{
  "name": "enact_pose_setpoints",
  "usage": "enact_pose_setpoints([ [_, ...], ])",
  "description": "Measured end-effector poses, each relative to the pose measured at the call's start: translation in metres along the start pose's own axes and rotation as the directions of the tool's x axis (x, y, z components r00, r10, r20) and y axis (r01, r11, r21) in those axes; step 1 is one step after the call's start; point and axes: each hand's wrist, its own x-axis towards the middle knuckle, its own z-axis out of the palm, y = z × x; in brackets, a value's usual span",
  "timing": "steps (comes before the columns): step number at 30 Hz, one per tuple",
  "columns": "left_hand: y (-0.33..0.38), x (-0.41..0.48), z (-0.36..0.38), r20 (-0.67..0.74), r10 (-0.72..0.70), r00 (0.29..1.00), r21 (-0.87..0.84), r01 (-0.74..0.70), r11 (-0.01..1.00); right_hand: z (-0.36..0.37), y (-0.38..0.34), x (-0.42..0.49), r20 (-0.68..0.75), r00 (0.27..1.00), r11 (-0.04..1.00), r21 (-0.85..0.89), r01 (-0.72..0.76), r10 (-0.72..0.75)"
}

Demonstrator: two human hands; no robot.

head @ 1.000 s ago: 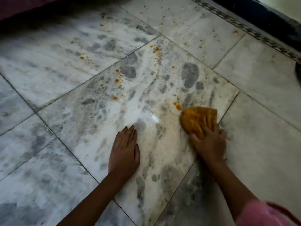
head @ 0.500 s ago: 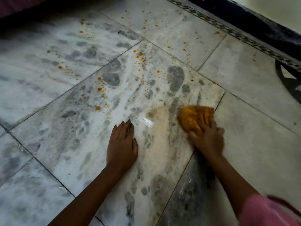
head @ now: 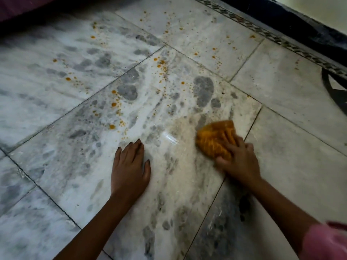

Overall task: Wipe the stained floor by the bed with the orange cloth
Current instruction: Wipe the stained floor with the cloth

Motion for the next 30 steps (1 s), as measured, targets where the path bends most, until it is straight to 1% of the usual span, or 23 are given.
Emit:
enact_pose_setpoints([
  [2, 0.000, -0.001, 0.000, 0.013, -0.002, 1.000, 0.001, 0.002, 1.000, 0.006, -0.029, 0.045, -0.032, 0.994, 0.994, -0.003, -0.105, 0.105],
  [4, -0.002, -0.003, -0.002, 0.016, 0.002, 1.000, 0.005, -0.002, 1.000, 0.018, -0.075, 0.074, -0.056, 0.992, 0.991, 0.068, -0.114, 0.117],
  [6, -0.004, -0.006, -0.004, 0.011, 0.001, 1.000, 0.014, -0.001, 1.000, 0.031, -0.119, 0.072, -0.036, 0.999, 0.995, 0.097, -0.025, 0.028],
  [8, -0.006, -0.012, -0.005, 0.004, -0.011, 1.000, 0.014, 0.011, 1.000, 0.041, -0.141, 0.042, -0.015, 0.991, 0.984, 0.117, 0.136, -0.135],
  [9, -0.007, -0.013, -0.005, -0.001, -0.021, 1.000, 0.008, 0.021, 1.000, 0.044, -0.139, 0.023, -0.016, 0.975, 0.967, 0.122, 0.223, -0.223],
  [11, -0.007, -0.017, -0.005, -0.002, -0.041, 0.999, -0.002, 0.041, 0.999, 0.041, -0.113, -0.015, -0.006, 0.932, 0.924, 0.135, 0.359, -0.361],
  [12, -0.007, -0.018, -0.004, -0.002, -0.047, 0.999, 0.001, 0.047, 0.999, 0.038, -0.091, -0.029, 0.012, 0.916, 0.911, 0.114, 0.396, -0.400],
  [13, -0.007, -0.020, -0.004, -0.002, -0.052, 0.999, 0.006, 0.052, 0.999, 0.032, -0.068, -0.036, 0.004, 0.916, 0.913, 0.074, 0.401, -0.402],
  [14, -0.007, -0.022, -0.003, 0.000, -0.057, 0.998, 0.009, 0.057, 0.998, 0.025, -0.047, -0.034, -0.020, 0.931, 0.930, 0.041, 0.364, -0.364],
  [15, -0.007, -0.023, -0.003, 0.005, -0.065, 0.998, 0.006, 0.065, 0.998, 0.018, -0.032, -0.025, -0.046, 0.957, 0.957, 0.022, 0.288, -0.287],
  [17, -0.006, -0.023, -0.005, 0.015, -0.084, 0.996, -0.005, 0.084, 0.996, 0.010, -0.027, 0.014, -0.088, 0.990, 0.994, -0.018, 0.111, -0.112],
  [19, -0.004, -0.025, -0.007, 0.020, -0.088, 0.996, -0.008, 0.088, 0.996, 0.014, -0.051, 0.060, -0.077, 0.997, 0.999, -0.030, 0.017, -0.019],
  [21, -0.004, -0.028, -0.008, 0.022, -0.078, 0.997, -0.008, 0.078, 0.997, 0.024, -0.094, 0.091, -0.023, 1.000, 1.000, 0.020, -0.013, 0.014],
  [22, -0.004, -0.030, -0.008, 0.020, -0.075, 0.997, -0.006, 0.075, 0.997, 0.030, -0.116, 0.095, 0.007, 1.000, 0.999, 0.027, 0.018, -0.018],
  [25, -0.005, -0.034, -0.007, 0.009, -0.075, 0.997, -0.005, 0.075, 0.997, 0.041, -0.159, 0.062, 0.070, 0.972, 0.974, 0.029, 0.225, -0.226],
  [26, -0.005, -0.035, -0.008, 0.003, -0.075, 0.997, -0.017, 0.075, 0.997, 0.043, -0.157, 0.043, 0.061, 0.950, 0.951, 0.051, 0.304, -0.307],
  [28, -0.004, -0.038, -0.009, -0.011, -0.074, 0.997, -0.038, 0.073, 0.997, 0.039, -0.131, 0.003, 0.024, 0.894, 0.892, 0.094, 0.443, -0.447],
  [29, -0.004, -0.040, -0.009, -0.019, -0.075, 0.997, -0.045, 0.074, 0.996, 0.038, -0.108, -0.013, 0.019, 0.874, 0.872, 0.085, 0.482, -0.485],
  [30, -0.005, -0.043, -0.009, -0.024, -0.076, 0.997, -0.052, 0.075, 0.996, 0.033, -0.082, -0.023, 0.005, 0.875, 0.874, 0.055, 0.483, -0.484],
])
